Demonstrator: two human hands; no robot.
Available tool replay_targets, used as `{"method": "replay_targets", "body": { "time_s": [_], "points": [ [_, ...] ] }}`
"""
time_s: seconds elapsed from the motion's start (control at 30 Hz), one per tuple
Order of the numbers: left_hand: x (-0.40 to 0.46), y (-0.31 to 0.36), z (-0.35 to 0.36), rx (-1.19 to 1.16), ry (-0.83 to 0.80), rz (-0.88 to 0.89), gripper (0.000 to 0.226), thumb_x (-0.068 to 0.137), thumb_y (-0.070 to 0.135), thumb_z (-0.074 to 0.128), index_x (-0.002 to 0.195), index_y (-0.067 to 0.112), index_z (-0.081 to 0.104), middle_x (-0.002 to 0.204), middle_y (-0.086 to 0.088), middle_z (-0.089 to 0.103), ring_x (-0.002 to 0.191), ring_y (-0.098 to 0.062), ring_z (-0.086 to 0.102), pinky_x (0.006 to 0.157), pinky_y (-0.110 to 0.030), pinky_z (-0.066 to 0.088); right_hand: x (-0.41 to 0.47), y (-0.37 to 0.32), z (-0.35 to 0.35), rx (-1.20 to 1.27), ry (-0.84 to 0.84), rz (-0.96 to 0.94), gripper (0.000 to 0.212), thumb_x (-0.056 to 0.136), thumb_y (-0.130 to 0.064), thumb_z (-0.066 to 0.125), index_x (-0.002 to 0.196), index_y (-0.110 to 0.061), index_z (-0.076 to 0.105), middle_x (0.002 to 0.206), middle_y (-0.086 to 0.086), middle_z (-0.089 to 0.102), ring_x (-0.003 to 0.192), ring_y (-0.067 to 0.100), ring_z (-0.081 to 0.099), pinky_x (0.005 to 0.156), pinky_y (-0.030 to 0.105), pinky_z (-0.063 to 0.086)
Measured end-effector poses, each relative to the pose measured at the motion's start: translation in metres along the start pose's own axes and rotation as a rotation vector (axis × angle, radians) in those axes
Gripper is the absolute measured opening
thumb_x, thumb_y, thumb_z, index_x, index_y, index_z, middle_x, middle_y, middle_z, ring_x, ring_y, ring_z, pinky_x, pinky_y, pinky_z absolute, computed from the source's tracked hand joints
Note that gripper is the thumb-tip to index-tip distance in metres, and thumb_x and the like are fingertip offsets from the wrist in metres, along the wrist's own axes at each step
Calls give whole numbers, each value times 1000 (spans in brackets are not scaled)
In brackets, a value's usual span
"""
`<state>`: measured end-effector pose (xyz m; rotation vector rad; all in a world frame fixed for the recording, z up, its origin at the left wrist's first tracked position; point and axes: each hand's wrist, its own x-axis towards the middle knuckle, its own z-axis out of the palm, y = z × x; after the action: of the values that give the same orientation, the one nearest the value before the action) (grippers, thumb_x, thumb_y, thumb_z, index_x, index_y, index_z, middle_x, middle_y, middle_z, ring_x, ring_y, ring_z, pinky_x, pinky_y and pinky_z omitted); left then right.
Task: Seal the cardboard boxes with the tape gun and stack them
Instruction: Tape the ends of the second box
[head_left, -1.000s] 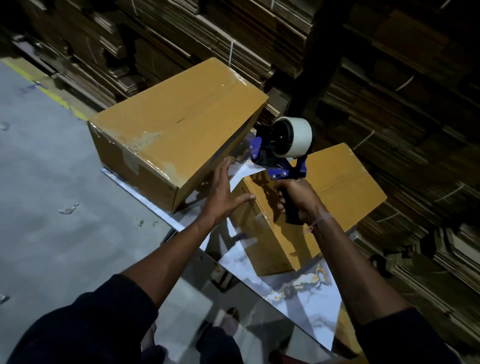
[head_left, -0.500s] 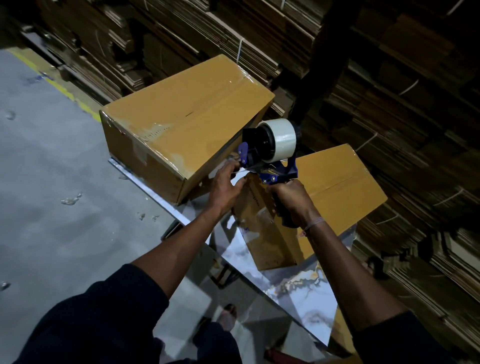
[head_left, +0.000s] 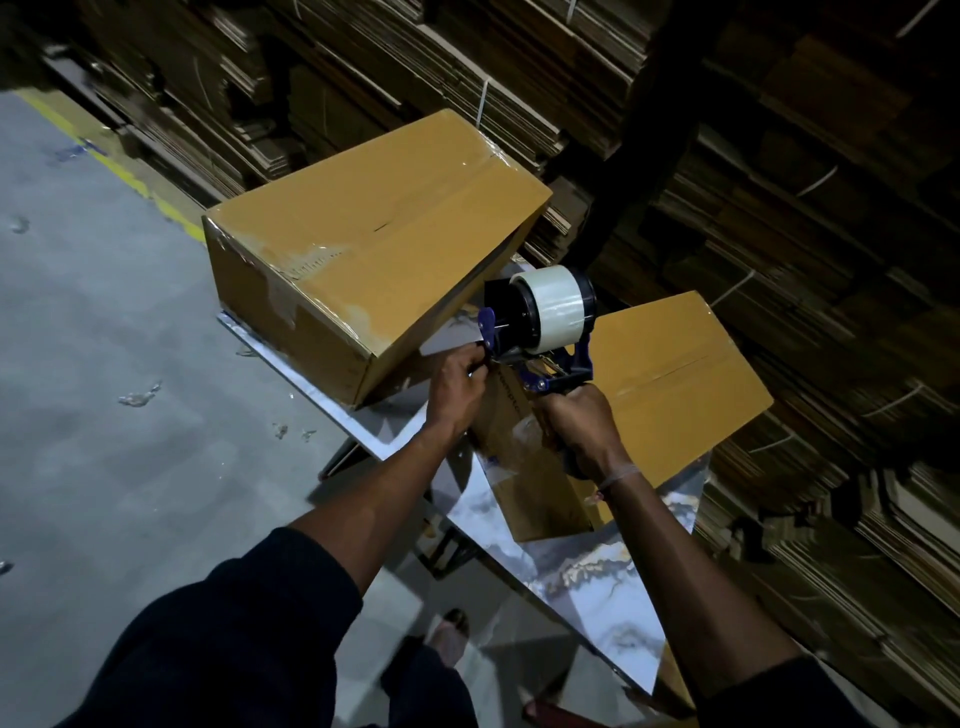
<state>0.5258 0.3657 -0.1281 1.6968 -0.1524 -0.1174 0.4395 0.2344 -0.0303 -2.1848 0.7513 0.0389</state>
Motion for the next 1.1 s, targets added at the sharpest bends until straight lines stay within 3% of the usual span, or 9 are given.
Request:
{"method": "replay_targets", "body": {
  "time_s": [0.1,0.23,0.33,0.5,0.67,0.73,0.87,0.97,1.1],
  "points": [
    [2,0,1,4,21,7,34,96,-4,56,125,5,72,128,-7,71,113,-12,59,90,-20,43,1,8,4,-1,32,2,45,84,-14,64,40,-16,53,41,3,52,42,25,50,51,39,42],
    [4,-17,3,54,-45,114,38,95,-5,60,129,9,71,133,-4,69,124,-19,62,105,-34,51,-2,14,9,27,49,16,37,82,-18,66,49,-3,58,46,13,55,47,31,52,52,41,43],
    [1,-28,0,52,-163,145,41,99,2,56,136,15,67,139,0,65,127,-17,59,105,-33,50,-3,17,9,48,32,14,36,84,-15,65,59,9,57,50,17,53,49,30,49,53,38,42],
    [10,-40,-3,-257,-265,-171,43,98,35,46,133,27,70,129,4,71,124,-16,63,112,-47,47,1,18,9,41,20,27,37,84,-15,66,59,11,58,49,18,55,49,30,51,54,40,43],
    [18,-22,-4,-592,-208,-348,36,101,27,52,126,10,72,127,-4,73,125,-21,63,114,-44,43,2,18,10,34,11,31,41,78,-26,68,53,5,57,52,24,55,49,29,51,54,44,45],
    [20,-17,-1,-587,-216,-310,28,102,16,57,125,14,72,126,-4,73,121,-20,64,104,-39,48,2,18,10,29,2,32,39,78,-26,67,51,-1,57,51,19,54,49,28,49,53,50,45],
    [21,-11,3,-624,-225,-256,33,97,2,63,115,28,72,124,-8,72,127,-38,59,108,-54,47,0,18,9,55,-6,36,42,81,-24,68,58,10,57,53,19,56,51,29,51,55,50,47],
    [22,-16,8,-555,-242,-209,35,101,4,61,129,23,69,131,-3,70,131,-26,58,114,-54,44,-1,18,9,88,1,50,38,83,-19,68,57,7,58,53,16,57,51,26,52,54,43,43],
    [22,-22,7,-429,-276,-113,38,107,10,53,130,36,67,133,5,68,131,-18,58,115,-54,42,-1,20,9,107,1,54,40,80,-20,66,64,14,54,56,18,55,54,26,48,55,39,39]
  ]
}}
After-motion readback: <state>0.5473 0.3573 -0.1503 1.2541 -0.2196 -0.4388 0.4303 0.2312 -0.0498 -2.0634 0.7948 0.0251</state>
